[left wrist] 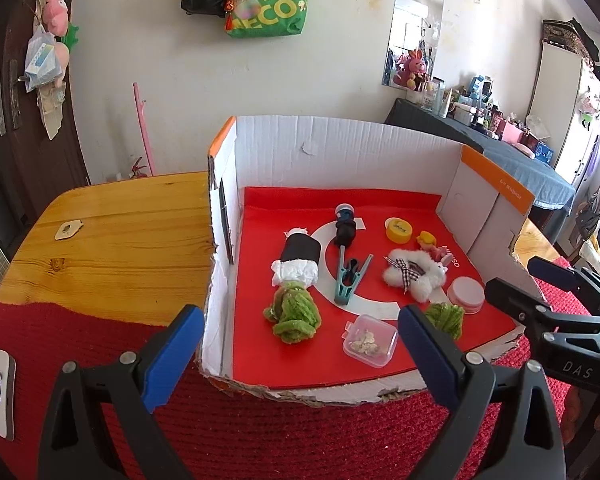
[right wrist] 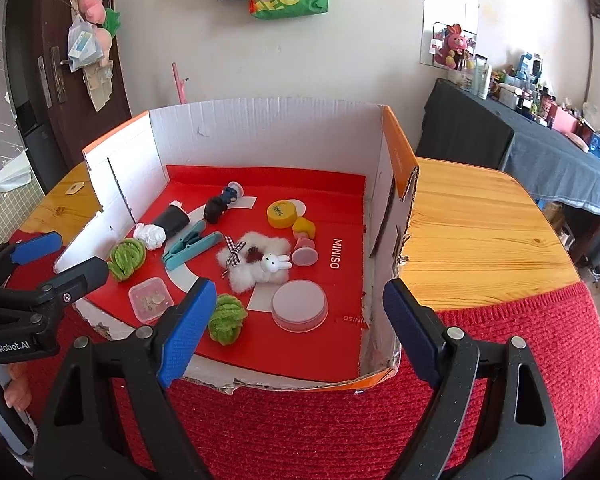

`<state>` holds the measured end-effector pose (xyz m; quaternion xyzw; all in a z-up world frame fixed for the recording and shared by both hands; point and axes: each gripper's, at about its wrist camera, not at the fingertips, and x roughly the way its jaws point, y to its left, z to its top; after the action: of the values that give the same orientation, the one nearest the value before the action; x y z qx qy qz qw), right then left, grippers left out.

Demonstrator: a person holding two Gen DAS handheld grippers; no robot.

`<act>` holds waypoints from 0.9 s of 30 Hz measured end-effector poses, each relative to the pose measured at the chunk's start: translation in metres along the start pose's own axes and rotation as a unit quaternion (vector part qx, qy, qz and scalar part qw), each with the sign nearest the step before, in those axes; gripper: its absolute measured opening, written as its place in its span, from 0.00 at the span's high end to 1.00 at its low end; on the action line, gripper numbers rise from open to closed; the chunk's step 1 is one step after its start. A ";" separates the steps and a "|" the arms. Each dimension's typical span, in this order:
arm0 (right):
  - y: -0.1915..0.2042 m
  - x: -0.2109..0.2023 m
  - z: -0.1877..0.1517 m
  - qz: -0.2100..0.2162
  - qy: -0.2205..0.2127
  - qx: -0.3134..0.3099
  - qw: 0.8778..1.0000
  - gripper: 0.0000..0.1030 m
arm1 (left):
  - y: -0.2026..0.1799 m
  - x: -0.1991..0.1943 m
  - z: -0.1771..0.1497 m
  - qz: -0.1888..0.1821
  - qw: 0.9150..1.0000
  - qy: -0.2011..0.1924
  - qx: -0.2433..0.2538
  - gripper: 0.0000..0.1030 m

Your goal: Organize objects

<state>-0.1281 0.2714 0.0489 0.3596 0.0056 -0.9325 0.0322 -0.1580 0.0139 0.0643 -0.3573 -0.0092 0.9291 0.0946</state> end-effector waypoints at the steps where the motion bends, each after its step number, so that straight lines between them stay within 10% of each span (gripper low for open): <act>1: 0.000 0.000 0.000 0.000 0.001 0.001 1.000 0.17 | 0.000 0.000 0.000 0.001 1.000 0.001 0.001 0.04; 27: -0.004 0.003 0.000 0.001 0.008 0.004 1.000 0.17 | 0.003 0.002 0.000 -0.004 1.000 0.007 -0.004 0.04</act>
<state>-0.1305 0.2753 0.0463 0.3671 0.0020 -0.9297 0.0314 -0.1601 0.0117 0.0628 -0.3644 -0.0143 0.9260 0.0972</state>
